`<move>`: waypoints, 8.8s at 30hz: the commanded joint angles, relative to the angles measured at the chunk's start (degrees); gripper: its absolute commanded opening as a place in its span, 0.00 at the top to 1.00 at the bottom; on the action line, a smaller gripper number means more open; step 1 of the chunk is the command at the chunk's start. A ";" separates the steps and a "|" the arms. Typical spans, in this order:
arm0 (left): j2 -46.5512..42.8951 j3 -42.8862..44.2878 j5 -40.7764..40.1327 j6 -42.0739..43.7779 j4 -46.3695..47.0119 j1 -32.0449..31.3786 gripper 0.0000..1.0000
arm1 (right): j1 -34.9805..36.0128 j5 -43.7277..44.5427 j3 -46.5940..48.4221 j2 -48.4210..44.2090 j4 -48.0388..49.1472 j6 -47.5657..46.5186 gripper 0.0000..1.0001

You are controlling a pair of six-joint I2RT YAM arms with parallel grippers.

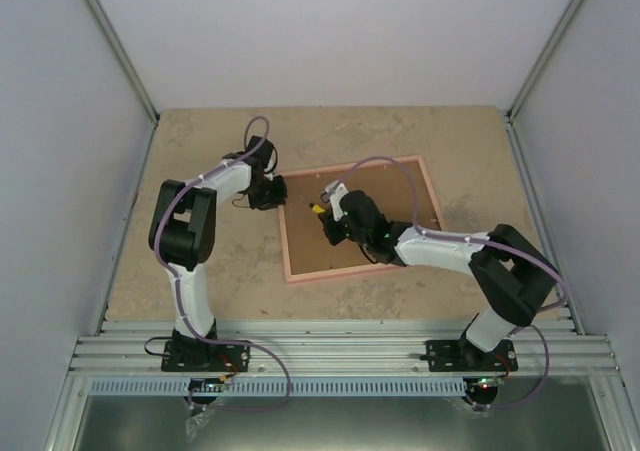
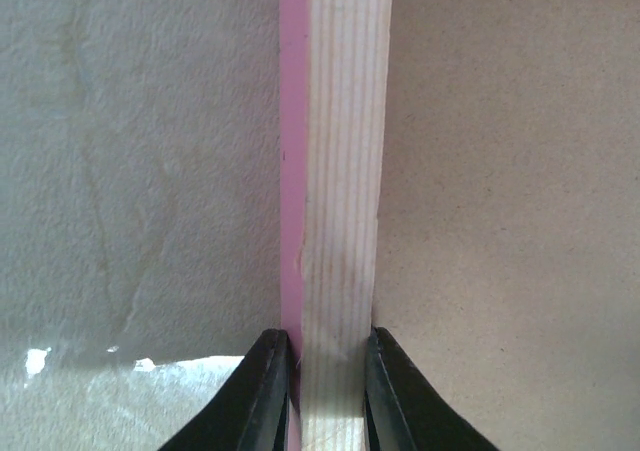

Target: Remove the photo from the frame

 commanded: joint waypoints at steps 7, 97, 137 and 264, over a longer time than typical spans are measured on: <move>-7.59 -11.92 3.68 -5.12 1.59 0.06 0.92 | -5.73 3.92 -5.85 -7.57 1.53 0.83 1.00; -13.47 -19.02 -4.05 -3.37 1.57 -10.72 0.67 | -6.95 -17.52 -3.77 -2.57 -1.68 -5.73 1.00; -14.14 -20.88 -5.68 -1.56 -1.16 -10.77 0.88 | -5.17 -3.00 -3.89 -0.11 -3.54 0.49 1.00; -15.32 -21.13 -6.18 -4.60 -0.59 -10.72 0.95 | 3.23 -0.80 17.69 6.50 -35.56 -1.27 1.00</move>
